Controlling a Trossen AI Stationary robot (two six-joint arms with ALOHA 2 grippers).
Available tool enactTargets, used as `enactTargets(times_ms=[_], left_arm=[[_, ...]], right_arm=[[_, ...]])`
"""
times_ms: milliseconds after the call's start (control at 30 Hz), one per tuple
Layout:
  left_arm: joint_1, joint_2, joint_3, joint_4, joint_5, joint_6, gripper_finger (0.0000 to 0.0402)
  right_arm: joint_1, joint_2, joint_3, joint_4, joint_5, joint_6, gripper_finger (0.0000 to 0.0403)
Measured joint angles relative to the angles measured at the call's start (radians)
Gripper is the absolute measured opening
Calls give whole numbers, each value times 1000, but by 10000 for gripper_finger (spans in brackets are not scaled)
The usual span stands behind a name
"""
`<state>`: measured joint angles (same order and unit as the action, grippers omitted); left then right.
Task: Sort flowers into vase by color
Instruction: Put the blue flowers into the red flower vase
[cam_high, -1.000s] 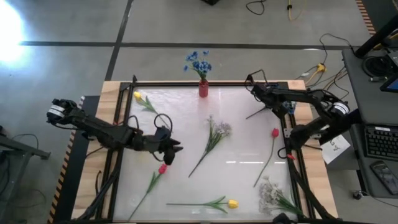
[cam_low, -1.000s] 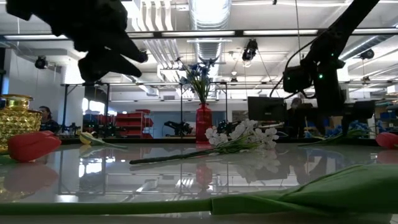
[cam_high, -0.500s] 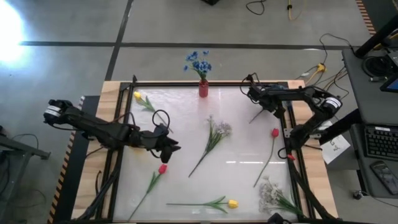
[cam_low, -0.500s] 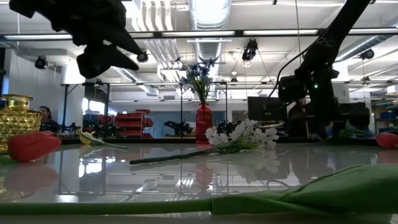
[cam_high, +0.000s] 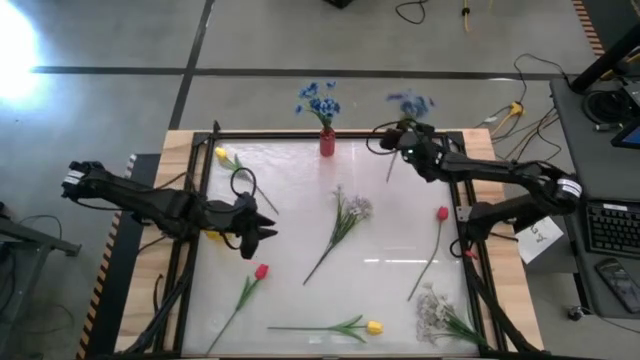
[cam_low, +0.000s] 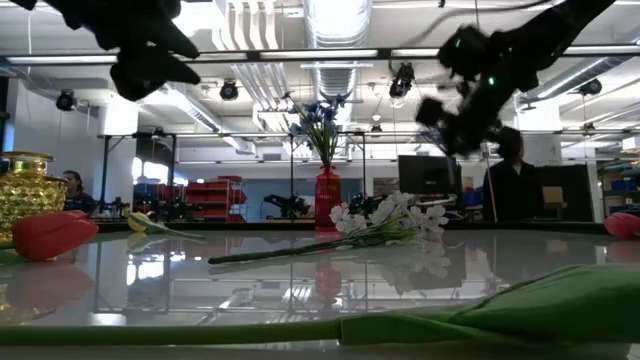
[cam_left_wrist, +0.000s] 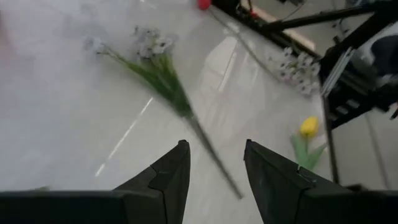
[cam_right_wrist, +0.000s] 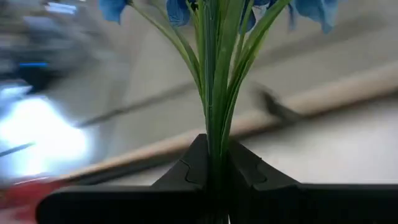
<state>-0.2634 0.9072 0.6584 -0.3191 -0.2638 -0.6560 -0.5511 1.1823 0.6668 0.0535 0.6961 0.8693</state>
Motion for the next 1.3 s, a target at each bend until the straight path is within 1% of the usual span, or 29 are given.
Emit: enactTargets(times_ms=[67,200,300,333,367,433,533,600,667,700,867,967,1033,1133,1200,1300], left_arm=[[0,-28,14,-64,-6,17,141],[7,-66,44,-163,-15,23,141],[24,-81,52,-179,-30,40,141],[30,-85,54,-179,-42,46,141],[38,-88,54,-179,-59,54,141],[56,-91,54,-179,-113,63,141],[78,-93,54,-178,-195,75,141],[93,-91,54,-178,-218,80,141],[107,-91,54,-178,-218,82,141],[114,-91,54,-177,-218,77,141],[146,-91,54,-170,-217,40,141],[159,-90,54,-159,-217,22,141],[167,-89,54,-151,-217,18,141],[169,-84,54,-138,-217,18,141],[170,-84,54,-124,-217,11,141],[170,-92,54,-104,-216,-21,141]], right_arm=[[11,-26,-20,172,-53,-153,19],[5,-49,-59,449,-187,-345,19],[-1,-25,-76,627,-320,-499,18],[-1,-9,-79,684,-372,-524,18],[-1,10,-80,739,-416,-529,18],[-1,48,-73,823,-471,-532,18],[-2,114,-45,914,-500,-584,18],[-10,174,-21,983,-543,-606,18],[-19,240,16,1043,-603,-625,18],[-22,271,40,1066,-616,-630,18],[-74,441,155,1210,-639,-645,18],[-115,549,232,1348,-710,-628,18],[-139,621,290,1408,-765,-584,18],[-160,728,381,1476,-840,-536,18],[-162,784,440,1516,-859,-529,18],[-162,838,503,1518,-873,-528,18]])
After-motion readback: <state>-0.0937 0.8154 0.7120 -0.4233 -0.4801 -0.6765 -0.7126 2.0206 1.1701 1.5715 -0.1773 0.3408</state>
